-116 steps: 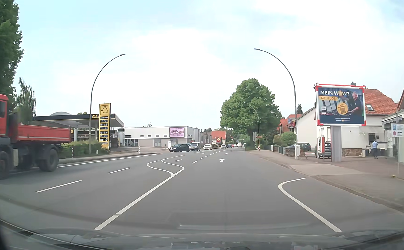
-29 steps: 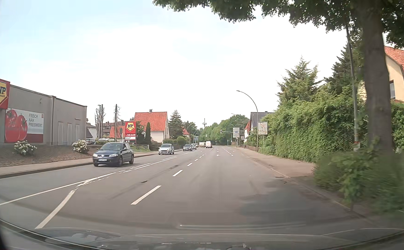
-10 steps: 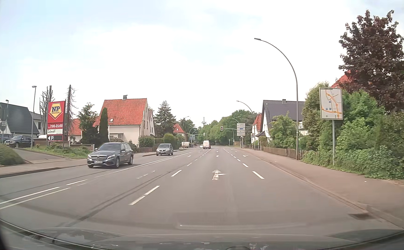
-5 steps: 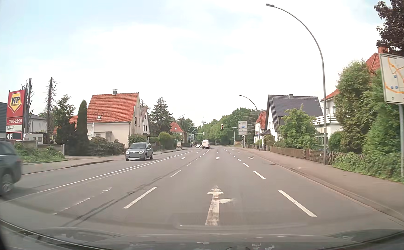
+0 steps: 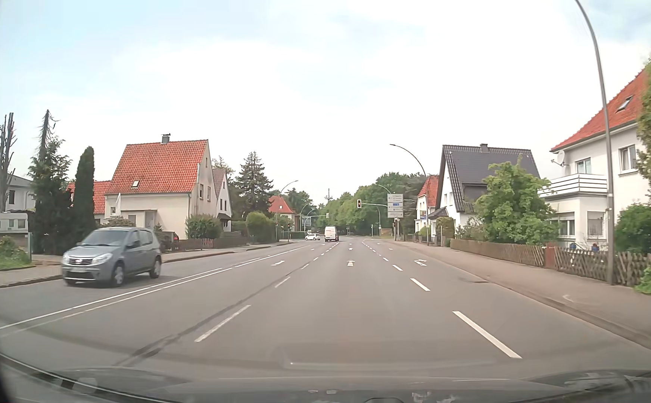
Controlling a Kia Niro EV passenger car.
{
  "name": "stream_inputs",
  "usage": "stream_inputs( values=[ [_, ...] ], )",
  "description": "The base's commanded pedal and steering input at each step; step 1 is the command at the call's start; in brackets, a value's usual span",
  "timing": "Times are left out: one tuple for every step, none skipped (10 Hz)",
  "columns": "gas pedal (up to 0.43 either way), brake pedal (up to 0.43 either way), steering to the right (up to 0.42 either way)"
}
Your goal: Follow the waypoints while adhering to traffic rules and regulations
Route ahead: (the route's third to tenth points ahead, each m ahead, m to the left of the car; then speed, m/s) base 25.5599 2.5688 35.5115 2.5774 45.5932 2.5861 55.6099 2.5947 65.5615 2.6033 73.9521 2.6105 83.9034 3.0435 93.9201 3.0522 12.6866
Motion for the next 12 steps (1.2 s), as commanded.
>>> stream_inputs(
  values=[
    [0.000, 0.000, -0.001],
    [0.000, 0.000, -0.001],
    [0.000, 0.000, -0.001],
    [0.000, 0.000, 0.000],
    [0.000, 0.000, 0.000],
    [0.000, 0.000, 0.000],
    [0.000, 0.012, 0.000],
    [0.000, 0.079, 0.000],
    [0.000, 0.110, 0.000],
    [0.000, 0.146, 0.000],
    [0.000, 0.152, 0.000],
    [0.000, 0.177, 0.000]
  ],
)
